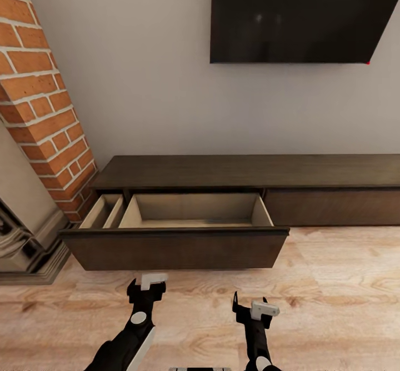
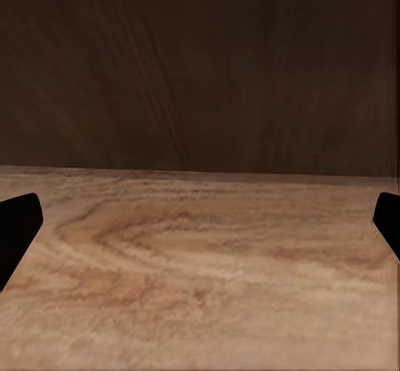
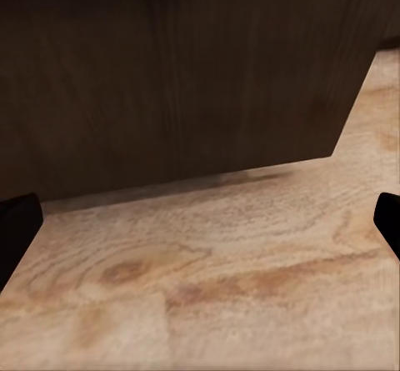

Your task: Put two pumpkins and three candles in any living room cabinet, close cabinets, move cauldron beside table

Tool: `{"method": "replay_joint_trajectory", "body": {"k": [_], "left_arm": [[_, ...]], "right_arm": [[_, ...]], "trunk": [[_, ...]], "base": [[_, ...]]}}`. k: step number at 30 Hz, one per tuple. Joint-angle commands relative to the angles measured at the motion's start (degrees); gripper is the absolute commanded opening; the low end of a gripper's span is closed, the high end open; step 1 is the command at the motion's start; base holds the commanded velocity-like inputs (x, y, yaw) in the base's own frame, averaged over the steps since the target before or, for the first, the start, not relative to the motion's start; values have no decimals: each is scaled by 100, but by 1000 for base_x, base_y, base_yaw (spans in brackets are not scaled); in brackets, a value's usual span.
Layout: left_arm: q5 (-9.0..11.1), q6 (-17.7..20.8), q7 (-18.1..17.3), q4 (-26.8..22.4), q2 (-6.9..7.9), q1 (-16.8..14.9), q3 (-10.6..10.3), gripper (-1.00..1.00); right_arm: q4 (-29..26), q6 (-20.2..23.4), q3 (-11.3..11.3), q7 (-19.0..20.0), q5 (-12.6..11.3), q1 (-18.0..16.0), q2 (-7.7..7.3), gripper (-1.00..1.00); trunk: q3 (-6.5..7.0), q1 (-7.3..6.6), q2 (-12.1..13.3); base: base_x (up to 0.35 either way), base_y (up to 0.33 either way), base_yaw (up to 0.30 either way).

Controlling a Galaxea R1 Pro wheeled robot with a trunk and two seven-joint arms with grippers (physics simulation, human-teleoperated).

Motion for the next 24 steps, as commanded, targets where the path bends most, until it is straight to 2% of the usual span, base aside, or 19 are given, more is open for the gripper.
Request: {"method": "replay_joint_trajectory", "body": {"k": [1,7,24], "left_arm": [[61,-40,36,-1,6,0,-37,100],[59,-66,27,-1,0,15,-63,100],[58,-67,31,-1,-1,26,-69,100]], "right_arm": [[0,-20,49,-50,-2,-9,-5,100],[6,-14,49,-46,40,-10,-2,100],[24,-6,32,-8,35,-11,-2,100]], "trunk": [[-5,-1,-2],[-5,-1,-2],[-5,-1,-2]], "base": [[0,0,0],[111,15,0],[290,37,0]]}}
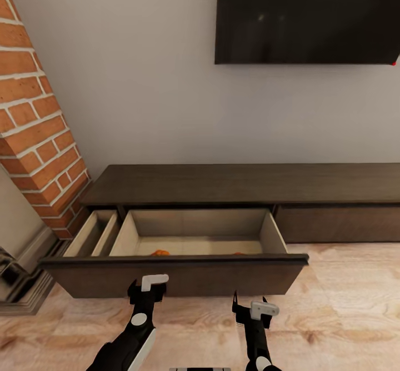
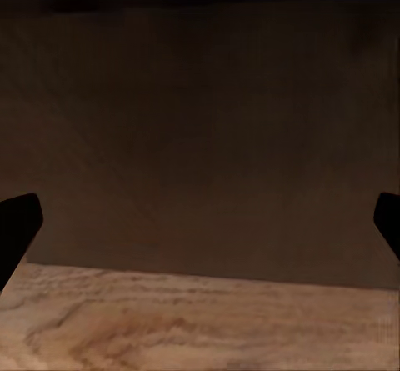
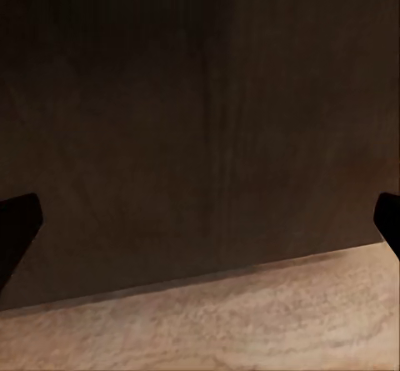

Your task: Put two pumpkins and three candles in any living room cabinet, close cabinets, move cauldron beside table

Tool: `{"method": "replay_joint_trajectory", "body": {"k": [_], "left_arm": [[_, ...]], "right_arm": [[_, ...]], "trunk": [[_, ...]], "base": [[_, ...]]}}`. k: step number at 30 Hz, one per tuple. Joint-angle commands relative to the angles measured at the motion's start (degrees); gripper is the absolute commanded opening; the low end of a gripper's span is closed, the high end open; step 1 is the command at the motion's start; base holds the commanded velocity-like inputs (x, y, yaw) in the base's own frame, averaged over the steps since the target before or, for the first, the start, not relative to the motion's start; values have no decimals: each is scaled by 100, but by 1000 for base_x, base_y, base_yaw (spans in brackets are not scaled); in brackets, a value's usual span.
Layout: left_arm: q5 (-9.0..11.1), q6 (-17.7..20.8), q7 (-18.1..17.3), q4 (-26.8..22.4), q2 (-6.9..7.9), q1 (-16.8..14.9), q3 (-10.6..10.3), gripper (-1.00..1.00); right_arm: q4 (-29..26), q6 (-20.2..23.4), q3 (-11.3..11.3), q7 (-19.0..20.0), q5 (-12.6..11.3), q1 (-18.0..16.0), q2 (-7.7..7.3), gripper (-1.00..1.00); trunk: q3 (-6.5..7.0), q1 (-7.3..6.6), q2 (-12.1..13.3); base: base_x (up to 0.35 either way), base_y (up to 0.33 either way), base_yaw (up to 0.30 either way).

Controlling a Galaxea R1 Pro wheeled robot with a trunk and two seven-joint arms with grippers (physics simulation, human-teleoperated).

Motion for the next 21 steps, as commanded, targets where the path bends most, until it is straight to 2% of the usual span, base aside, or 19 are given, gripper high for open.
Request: {"method": "replay_joint_trajectory", "body": {"k": [1,11,21], "left_arm": [[59,-23,38,0,5,-5,-28,100],[59,-26,38,0,5,-5,-33,100],[59,-20,36,0,10,-5,-36,100]], "right_arm": [[1,-18,49,-43,-29,-6,-3,100],[1,-33,49,-43,-31,-6,-24,100],[1,-36,46,-46,-46,-7,-30,100]], "trunk": [[-5,1,-2],[-5,1,-2],[-5,1,-2]], "base": [[232,0,0],[208,0,0],[285,0,0]]}}
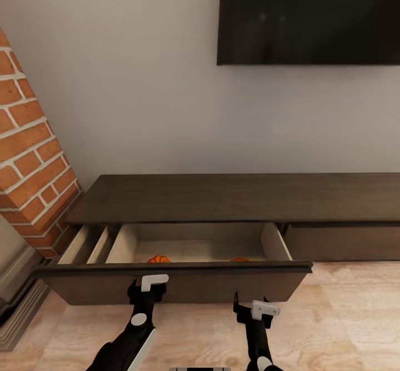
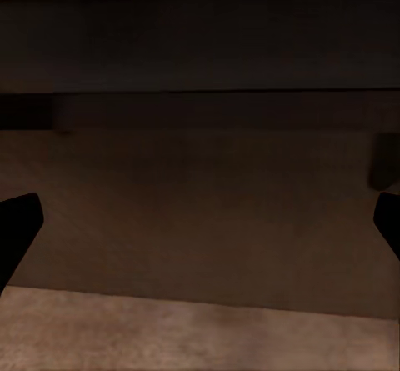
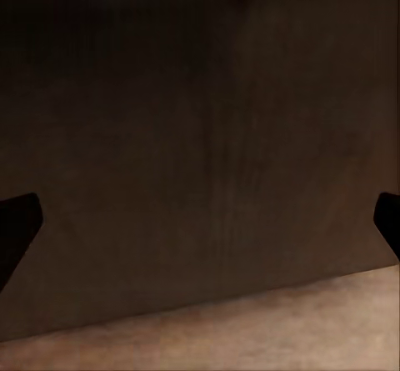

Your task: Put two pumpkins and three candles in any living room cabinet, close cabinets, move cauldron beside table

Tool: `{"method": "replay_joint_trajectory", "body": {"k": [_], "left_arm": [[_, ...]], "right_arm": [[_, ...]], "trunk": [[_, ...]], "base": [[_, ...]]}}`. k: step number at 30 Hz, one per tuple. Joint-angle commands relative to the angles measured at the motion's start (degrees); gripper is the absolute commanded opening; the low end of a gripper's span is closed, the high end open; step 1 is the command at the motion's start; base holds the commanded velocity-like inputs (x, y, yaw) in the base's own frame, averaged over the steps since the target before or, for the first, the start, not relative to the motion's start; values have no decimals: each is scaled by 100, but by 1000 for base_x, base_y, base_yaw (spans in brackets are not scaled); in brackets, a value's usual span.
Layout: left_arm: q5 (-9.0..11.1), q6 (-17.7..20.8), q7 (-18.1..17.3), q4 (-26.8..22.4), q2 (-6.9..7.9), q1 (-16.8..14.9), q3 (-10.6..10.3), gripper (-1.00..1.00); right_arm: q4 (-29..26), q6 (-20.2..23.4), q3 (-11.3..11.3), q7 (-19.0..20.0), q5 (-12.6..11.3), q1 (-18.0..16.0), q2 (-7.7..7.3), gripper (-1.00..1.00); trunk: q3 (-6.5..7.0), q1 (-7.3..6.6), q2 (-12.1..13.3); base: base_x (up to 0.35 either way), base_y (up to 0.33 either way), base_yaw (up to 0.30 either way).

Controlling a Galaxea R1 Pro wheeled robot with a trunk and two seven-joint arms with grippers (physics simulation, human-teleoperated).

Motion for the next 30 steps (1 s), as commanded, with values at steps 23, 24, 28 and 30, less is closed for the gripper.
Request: {"method": "replay_joint_trajectory", "body": {"k": [23,24,28,30], "left_arm": [[50,-20,33,-1,7,-5,-31,100],[50,-22,33,-1,7,-5,-31,100],[50,-26,33,-1,8,-5,-31,100],[50,-31,37,-1,8,-5,-31,100]], "right_arm": [[1,-27,43,-49,-55,-5,-7,100],[1,-27,43,-49,-55,-4,-7,100],[1,-27,43,-49,-58,-6,-7,100],[1,-27,43,-49,-62,-6,-7,100]], "trunk": [[-4,2,-2],[-4,2,-2],[-4,2,-2],[-4,2,-2]], "base": [[317,0,0],[316,0,0],[195,0,0],[-152,0,0]]}}
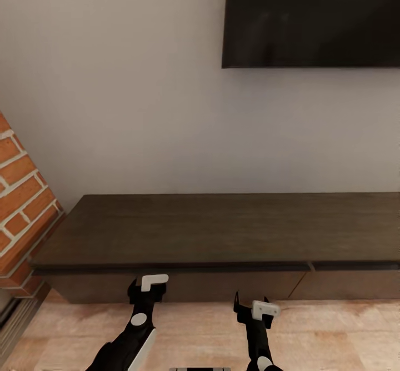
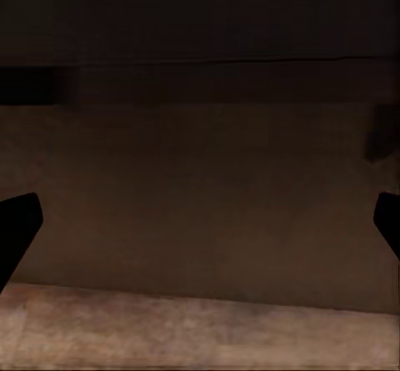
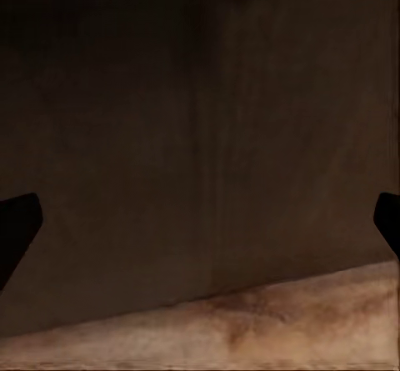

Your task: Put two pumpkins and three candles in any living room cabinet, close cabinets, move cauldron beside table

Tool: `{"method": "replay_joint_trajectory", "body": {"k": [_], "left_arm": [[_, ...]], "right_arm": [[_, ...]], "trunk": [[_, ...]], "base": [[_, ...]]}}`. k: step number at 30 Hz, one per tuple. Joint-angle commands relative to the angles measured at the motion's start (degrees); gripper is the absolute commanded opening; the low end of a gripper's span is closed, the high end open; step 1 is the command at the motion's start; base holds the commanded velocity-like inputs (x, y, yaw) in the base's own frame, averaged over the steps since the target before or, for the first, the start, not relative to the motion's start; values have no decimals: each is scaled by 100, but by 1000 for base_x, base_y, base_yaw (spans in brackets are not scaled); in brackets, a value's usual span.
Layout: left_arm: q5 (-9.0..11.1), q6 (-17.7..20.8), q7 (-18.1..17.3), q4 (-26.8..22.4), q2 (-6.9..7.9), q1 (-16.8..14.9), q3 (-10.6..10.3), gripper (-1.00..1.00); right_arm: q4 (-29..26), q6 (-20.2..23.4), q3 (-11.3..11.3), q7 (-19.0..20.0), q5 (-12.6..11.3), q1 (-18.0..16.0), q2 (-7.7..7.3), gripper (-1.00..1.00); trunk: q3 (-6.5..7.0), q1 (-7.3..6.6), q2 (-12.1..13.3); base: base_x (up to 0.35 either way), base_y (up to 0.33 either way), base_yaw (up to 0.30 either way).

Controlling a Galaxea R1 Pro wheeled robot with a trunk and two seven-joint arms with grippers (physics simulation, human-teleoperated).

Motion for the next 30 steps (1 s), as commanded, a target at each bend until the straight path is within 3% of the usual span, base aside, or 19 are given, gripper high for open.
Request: {"method": "replay_joint_trajectory", "body": {"k": [1,20,22,24,25,26,28,30], "left_arm": [[60,-25,40,1,5,-5,-29,100],[64,103,49,-156,2,-5,-22,100],[94,430,50,-351,9,-5,-15,100],[139,1381,41,-702,10,1,13,100],[202,1932,37,-910,7,2,36,100],[264,2224,36,-1066,8,3,49,100],[418,2563,39,-1314,15,4,63,100],[726,2980,41,-1516,19,9,74,100]], "right_arm": [[1,-18,49,-43,-29,-6,-2,100],[-28,192,5,-21,-52,-6,-2,100],[-61,468,-2,63,-61,-7,-2,100],[-94,971,-38,376,-162,-8,2,100],[-107,1249,-103,645,-324,-8,0,100],[-130,1396,-166,857,-469,-8,-3,100],[-198,1590,-286,1244,-719,-8,-7,100],[-318,1887,-453,1873,-1085,-9,-9,100]], "trunk": [[-4,-3,-2],[-4,-3,-2],[-4,-3,-2],[-4,-3,-2],[-4,-3,-2],[-4,-3,-2],[-4,-3,-2],[-4,-3,-2]], "base": [[-245,0,0],[-330,0,0],[-336,0,0],[-335,0,0],[-213,0,0],[-136,0,0],[-89,0,0],[-37,0,0]]}}
